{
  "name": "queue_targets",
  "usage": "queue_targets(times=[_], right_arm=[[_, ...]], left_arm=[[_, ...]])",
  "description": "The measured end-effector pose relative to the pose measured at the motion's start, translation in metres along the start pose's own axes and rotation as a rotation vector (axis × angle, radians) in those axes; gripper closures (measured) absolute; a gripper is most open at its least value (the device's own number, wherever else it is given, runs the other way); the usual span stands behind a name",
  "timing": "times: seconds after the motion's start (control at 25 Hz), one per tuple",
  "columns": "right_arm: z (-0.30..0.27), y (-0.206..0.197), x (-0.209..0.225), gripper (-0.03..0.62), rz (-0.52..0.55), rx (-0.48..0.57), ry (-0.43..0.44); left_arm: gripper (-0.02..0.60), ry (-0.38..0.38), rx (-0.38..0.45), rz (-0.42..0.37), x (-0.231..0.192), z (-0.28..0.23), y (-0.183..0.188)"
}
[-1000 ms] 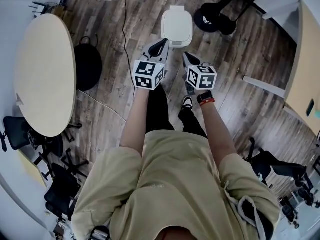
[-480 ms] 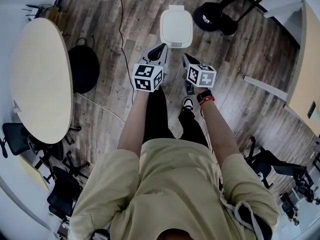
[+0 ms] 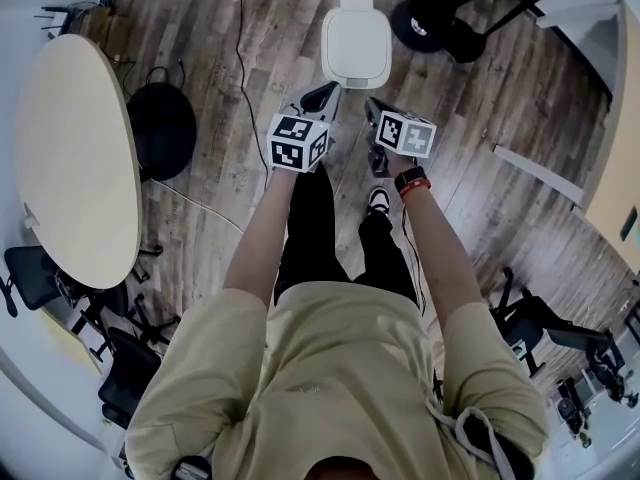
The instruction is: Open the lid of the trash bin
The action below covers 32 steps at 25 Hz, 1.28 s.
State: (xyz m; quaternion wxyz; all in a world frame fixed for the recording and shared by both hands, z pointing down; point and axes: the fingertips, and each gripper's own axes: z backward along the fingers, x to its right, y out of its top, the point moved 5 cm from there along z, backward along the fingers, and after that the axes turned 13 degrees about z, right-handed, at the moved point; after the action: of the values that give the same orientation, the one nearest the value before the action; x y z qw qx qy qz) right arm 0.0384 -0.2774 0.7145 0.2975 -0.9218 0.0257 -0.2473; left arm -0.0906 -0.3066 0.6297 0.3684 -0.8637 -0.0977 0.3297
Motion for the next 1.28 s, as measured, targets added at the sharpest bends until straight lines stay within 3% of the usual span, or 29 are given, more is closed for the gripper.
queue_targets(times=[0.24,0.6,1.28], right_arm=[[-0.033,-0.006,0.01,0.583,0.035,-0.046,-0.01],[-0.071,-0.018,0.034,0.582,0.001,-0.059,-0.012],[-0.151,-0.051,0.069,0.577,0.067,-0.076,0.03]], left_arm=[[0.558,0.005,-0.033,0.02,-0.024,-0.02,-0.011],[0.558,0.011,-0.079,0.046,-0.063,-0.042,-0.036],[0.558,-0.01,-0.125,0.002,-0.12,-0.107,-0.067]])
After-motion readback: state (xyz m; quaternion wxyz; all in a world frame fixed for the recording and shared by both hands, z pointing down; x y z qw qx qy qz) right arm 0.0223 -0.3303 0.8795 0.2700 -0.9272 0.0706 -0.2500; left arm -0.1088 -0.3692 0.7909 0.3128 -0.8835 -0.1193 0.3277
